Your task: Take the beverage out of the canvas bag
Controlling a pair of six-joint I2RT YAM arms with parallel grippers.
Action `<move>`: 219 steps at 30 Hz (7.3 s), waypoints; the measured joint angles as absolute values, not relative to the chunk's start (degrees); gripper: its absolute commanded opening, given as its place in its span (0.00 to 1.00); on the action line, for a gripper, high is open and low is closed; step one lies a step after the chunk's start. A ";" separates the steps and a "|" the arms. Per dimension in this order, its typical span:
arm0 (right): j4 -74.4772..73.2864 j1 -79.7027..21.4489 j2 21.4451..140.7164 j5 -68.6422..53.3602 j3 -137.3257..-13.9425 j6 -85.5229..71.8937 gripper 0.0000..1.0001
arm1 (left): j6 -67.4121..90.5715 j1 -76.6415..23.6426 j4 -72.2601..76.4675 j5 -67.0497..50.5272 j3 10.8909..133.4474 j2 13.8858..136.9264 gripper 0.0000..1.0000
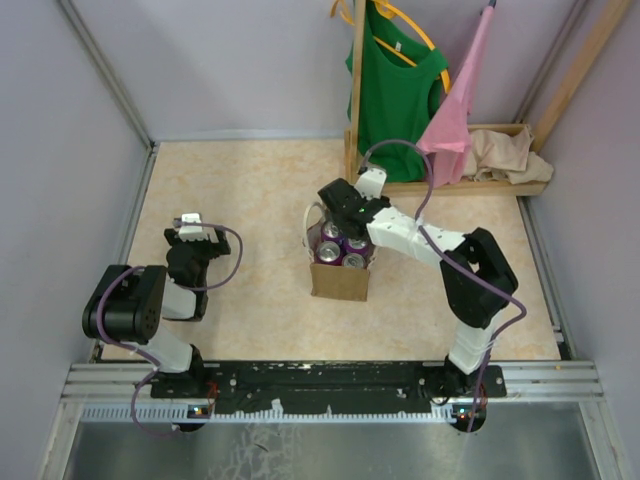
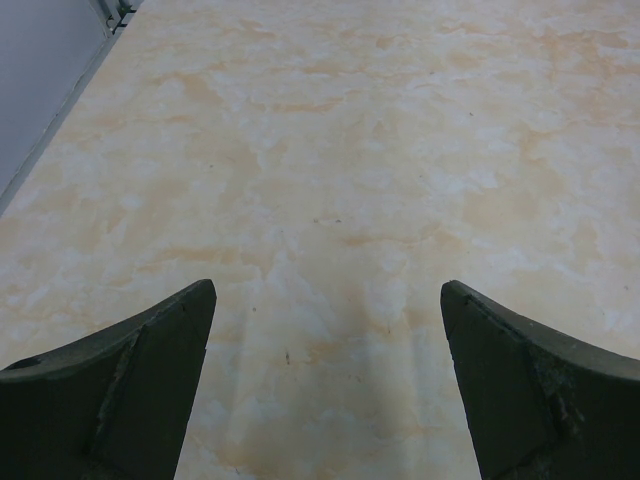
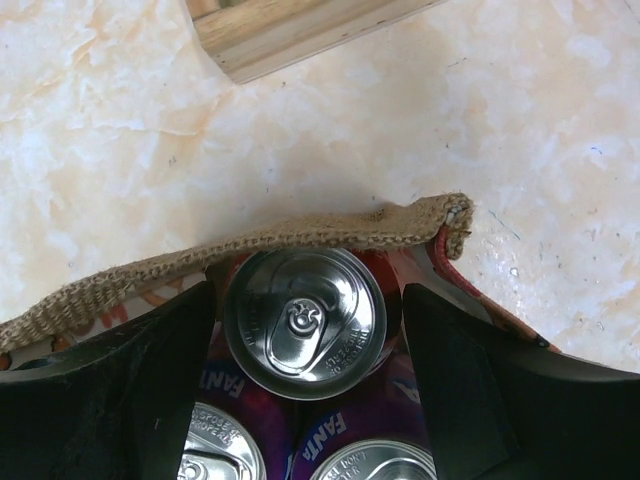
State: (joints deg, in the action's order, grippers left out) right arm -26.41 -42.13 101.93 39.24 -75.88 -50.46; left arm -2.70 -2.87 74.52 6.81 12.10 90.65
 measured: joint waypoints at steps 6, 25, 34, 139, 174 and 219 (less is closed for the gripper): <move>-26.44 -42.13 102.87 40.64 -75.92 -51.77 0.75 | -2.70 -2.87 74.52 6.81 12.10 90.67 1.00; -27.77 -42.15 106.67 42.06 -77.25 -51.03 0.00 | -2.70 -2.87 74.52 6.81 12.10 90.65 1.00; -26.83 -42.65 105.32 42.26 -77.28 -42.59 0.00 | -2.68 -2.87 74.52 6.81 12.10 90.67 1.00; -14.31 -38.13 48.05 42.63 -62.72 -17.85 0.94 | -2.85 -2.90 74.52 6.81 12.10 90.67 1.00; -25.54 -44.60 83.20 20.86 -62.96 -14.81 0.99 | -2.85 -2.90 74.52 6.81 12.10 90.67 1.00; -16.49 -44.42 83.05 24.10 -56.82 -30.06 0.79 | -2.85 -2.90 74.52 6.81 12.10 90.67 1.00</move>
